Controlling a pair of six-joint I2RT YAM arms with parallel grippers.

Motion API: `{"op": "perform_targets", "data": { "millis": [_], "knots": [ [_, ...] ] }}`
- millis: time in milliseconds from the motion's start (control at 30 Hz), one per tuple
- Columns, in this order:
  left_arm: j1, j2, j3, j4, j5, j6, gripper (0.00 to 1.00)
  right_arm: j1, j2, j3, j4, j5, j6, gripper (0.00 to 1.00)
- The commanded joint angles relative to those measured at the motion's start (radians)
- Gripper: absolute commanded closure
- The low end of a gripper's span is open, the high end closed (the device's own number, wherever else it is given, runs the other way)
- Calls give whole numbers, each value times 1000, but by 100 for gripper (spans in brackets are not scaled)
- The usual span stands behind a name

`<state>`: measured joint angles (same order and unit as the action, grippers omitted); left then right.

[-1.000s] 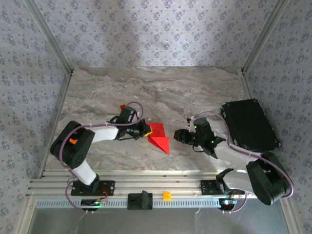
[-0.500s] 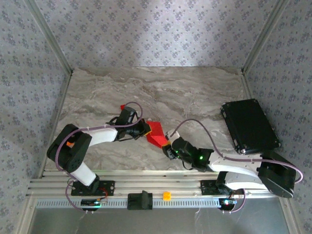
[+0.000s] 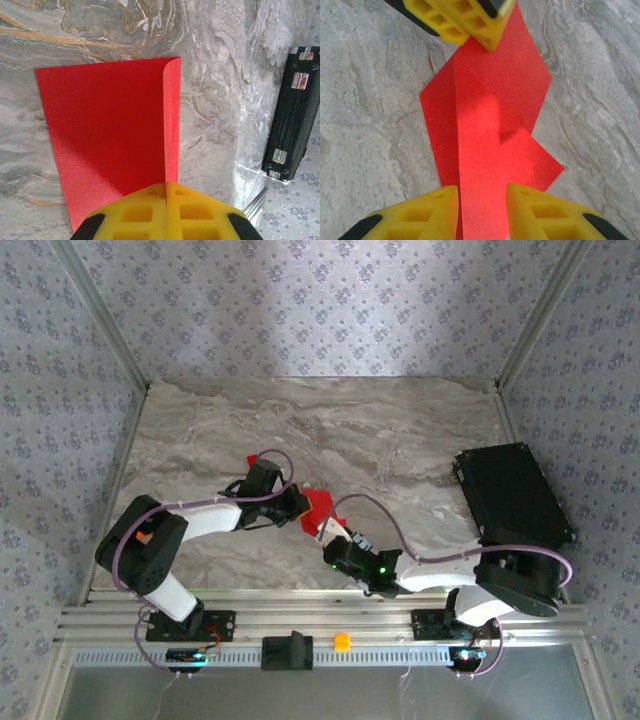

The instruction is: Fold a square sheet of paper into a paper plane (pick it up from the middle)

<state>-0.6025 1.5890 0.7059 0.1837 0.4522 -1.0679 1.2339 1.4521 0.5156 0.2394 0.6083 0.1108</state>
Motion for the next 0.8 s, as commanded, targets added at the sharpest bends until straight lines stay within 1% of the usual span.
{"op": "perform_targets", "data": {
  "millis": [0, 100, 300, 500, 767],
  "knots": [
    [-5, -36, 31, -6, 10, -7, 95, 9, 41, 25, 24, 52, -34, 69],
    [-5, -36, 38, -13, 11, -3, 95, 9, 71, 28, 36, 39, -32, 69],
    [-6, -31, 41, -12, 15, -1, 95, 10, 123, 28, 26, 71, 1, 68],
    [-5, -21, 46, -16, 21, 2, 95, 9, 127, 19, 38, 82, 27, 77],
    [-6, -21, 47, -20, 16, 5, 94, -8, 105, -2, 41, 44, 61, 86]
  ]
}}
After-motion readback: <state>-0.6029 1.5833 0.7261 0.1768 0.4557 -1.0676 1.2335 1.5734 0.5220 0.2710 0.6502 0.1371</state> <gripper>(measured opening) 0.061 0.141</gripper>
